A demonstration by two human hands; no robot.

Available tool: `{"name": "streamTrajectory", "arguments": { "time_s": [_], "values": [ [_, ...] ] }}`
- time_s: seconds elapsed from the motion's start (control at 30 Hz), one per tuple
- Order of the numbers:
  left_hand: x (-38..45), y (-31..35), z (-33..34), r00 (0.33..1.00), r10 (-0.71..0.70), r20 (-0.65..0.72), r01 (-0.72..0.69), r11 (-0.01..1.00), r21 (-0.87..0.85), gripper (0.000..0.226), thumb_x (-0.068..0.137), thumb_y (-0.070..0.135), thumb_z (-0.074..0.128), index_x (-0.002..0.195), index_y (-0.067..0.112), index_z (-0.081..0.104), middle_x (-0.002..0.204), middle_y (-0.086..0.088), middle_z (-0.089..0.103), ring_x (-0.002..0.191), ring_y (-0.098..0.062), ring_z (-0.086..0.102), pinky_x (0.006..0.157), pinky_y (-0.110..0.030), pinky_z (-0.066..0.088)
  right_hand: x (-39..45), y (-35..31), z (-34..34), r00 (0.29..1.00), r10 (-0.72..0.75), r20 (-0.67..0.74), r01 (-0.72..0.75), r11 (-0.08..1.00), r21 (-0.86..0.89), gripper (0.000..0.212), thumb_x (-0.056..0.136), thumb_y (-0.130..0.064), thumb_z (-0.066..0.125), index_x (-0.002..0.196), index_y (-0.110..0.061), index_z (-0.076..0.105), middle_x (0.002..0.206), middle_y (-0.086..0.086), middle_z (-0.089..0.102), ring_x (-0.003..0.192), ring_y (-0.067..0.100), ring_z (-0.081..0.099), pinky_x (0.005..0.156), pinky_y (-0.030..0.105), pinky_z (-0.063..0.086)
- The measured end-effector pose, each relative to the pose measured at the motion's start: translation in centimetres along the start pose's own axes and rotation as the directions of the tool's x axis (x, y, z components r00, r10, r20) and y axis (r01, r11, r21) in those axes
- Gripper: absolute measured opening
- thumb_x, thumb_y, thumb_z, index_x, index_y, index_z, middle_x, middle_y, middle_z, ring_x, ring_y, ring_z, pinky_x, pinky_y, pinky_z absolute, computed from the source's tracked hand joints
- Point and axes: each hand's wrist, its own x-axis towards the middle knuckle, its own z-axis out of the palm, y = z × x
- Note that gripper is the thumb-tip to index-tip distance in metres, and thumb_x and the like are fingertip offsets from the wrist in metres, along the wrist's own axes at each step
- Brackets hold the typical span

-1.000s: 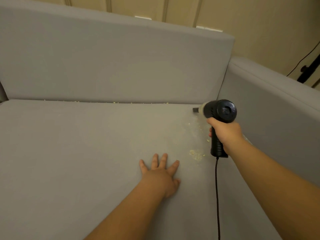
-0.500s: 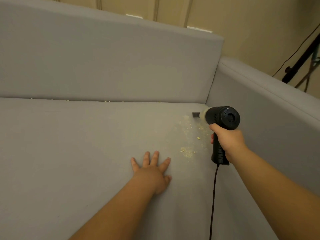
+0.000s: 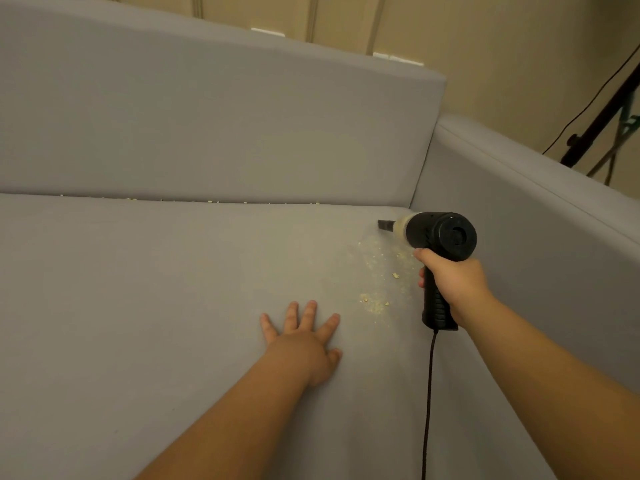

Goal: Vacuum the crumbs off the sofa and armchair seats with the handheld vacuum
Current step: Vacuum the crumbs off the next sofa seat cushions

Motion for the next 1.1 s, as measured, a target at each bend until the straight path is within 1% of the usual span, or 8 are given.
{"name": "streamTrajectory", "arguments": {
  "time_s": [0.13, 0.3, 0.4, 0.57, 0.67, 0.8, 1.0, 1.1],
  "values": [
    [0.2, 0.0, 0.1, 1.000, -0.002, -0.010, 0.002, 1.000, -0.002, 0.067, 0.102, 0.065, 0.024, 0.159, 0.053, -0.010, 0.169, 0.006, -0.027, 0.156, -0.030, -0.024, 0.112, -0.078, -0.011, 0.5, -0.1, 0.6, 0.997, 0.073, 0.022, -0.074, 0.994, 0.078, 0.022, 0.090, -0.022, 0.080, 0.107, -0.011, 0.069, 0.084, 0.011, 0.071, 0.074, 0.025, 0.068, 0.072, 0.037, 0.059],
    [0.3, 0.0, 0.0, 1.000, -0.009, -0.004, 0.009, 1.000, -0.002, 0.067, 0.102, 0.065, 0.025, 0.159, 0.053, -0.010, 0.169, 0.006, -0.025, 0.156, -0.030, -0.023, 0.112, -0.078, -0.010, 0.1, 0.1, 1.5, 0.979, 0.109, 0.173, -0.121, 0.991, 0.059, 0.031, 0.090, -0.027, 0.081, 0.111, -0.007, 0.072, 0.086, 0.013, 0.074, 0.078, 0.027, 0.072, 0.085, 0.048, 0.063],
    [0.2, 0.2, 0.0, 1.000, -0.010, -0.003, 0.010, 1.000, -0.002, 0.067, 0.103, 0.065, 0.025, 0.159, 0.053, -0.011, 0.169, 0.006, -0.026, 0.156, -0.029, -0.023, 0.112, -0.078, -0.011, -1.3, 0.4, 1.4, 0.969, 0.075, 0.235, -0.083, 0.996, 0.026, 0.028, 0.090, -0.025, 0.080, 0.109, -0.005, 0.073, 0.082, 0.014, 0.074, 0.072, 0.026, 0.071, 0.073, 0.042, 0.064],
    [0.3, 0.1, 0.0, 1.000, -0.016, 0.004, 0.016, 1.000, 0.002, 0.067, 0.103, 0.064, 0.025, 0.158, 0.053, -0.011, 0.169, 0.006, -0.027, 0.156, -0.029, -0.024, 0.112, -0.078, -0.010, -3.1, 1.2, 1.0, 1.000, 0.004, 0.013, -0.005, 0.999, 0.040, 0.018, 0.088, -0.023, 0.082, 0.097, -0.009, 0.074, 0.079, 0.013, 0.074, 0.071, 0.024, 0.071, 0.080, 0.045, 0.061],
    [0.4, 0.1, 0.2, 1.000, -0.019, 0.006, 0.019, 1.000, 0.007, 0.067, 0.102, 0.065, 0.024, 0.158, 0.053, -0.012, 0.169, 0.006, -0.028, 0.155, -0.029, -0.025, 0.112, -0.078, -0.010, -3.2, 0.8, 0.4, 0.990, 0.115, -0.083, -0.095, 0.973, 0.210, 0.017, 0.089, -0.023, 0.081, 0.098, -0.013, 0.071, 0.080, 0.009, 0.071, 0.072, 0.022, 0.069, 0.076, 0.039, 0.059],
    [0.3, 0.1, 0.1, 1.000, -0.014, 0.003, 0.014, 1.000, 0.004, 0.067, 0.102, 0.065, 0.024, 0.158, 0.053, -0.012, 0.169, 0.006, -0.027, 0.156, -0.029, -0.024, 0.113, -0.077, -0.009, -2.8, 1.1, -0.7, 0.975, 0.220, -0.039, -0.202, 0.941, 0.271, 0.032, 0.088, -0.028, 0.082, 0.112, -0.009, 0.072, 0.085, 0.010, 0.071, 0.074, 0.024, 0.069, 0.071, 0.038, 0.060],
    [0.4, 0.1, 0.0, 1.000, -0.024, 0.016, 0.023, 1.000, 0.008, 0.068, 0.102, 0.065, 0.025, 0.158, 0.053, -0.012, 0.169, 0.007, -0.027, 0.156, -0.029, -0.024, 0.113, -0.077, -0.009, -3.0, 0.0, -1.1, 0.969, 0.189, 0.157, -0.214, 0.962, 0.167, 0.033, 0.090, -0.027, 0.080, 0.115, -0.007, 0.072, 0.084, 0.010, 0.074, 0.071, 0.023, 0.071, 0.070, 0.039, 0.060],
    [0.4, 0.1, 0.0, 1.000, -0.023, 0.013, 0.023, 1.000, 0.006, 0.067, 0.102, 0.065, 0.024, 0.158, 0.054, -0.012, 0.169, 0.007, -0.027, 0.156, -0.028, -0.024, 0.113, -0.077, -0.008, -3.4, -0.5, -0.8, 0.983, 0.130, 0.133, -0.147, 0.981, 0.126, 0.032, 0.088, -0.026, 0.082, 0.112, -0.008, 0.073, 0.085, 0.013, 0.075, 0.071, 0.024, 0.072, 0.069, 0.039, 0.062]
  ]
}}
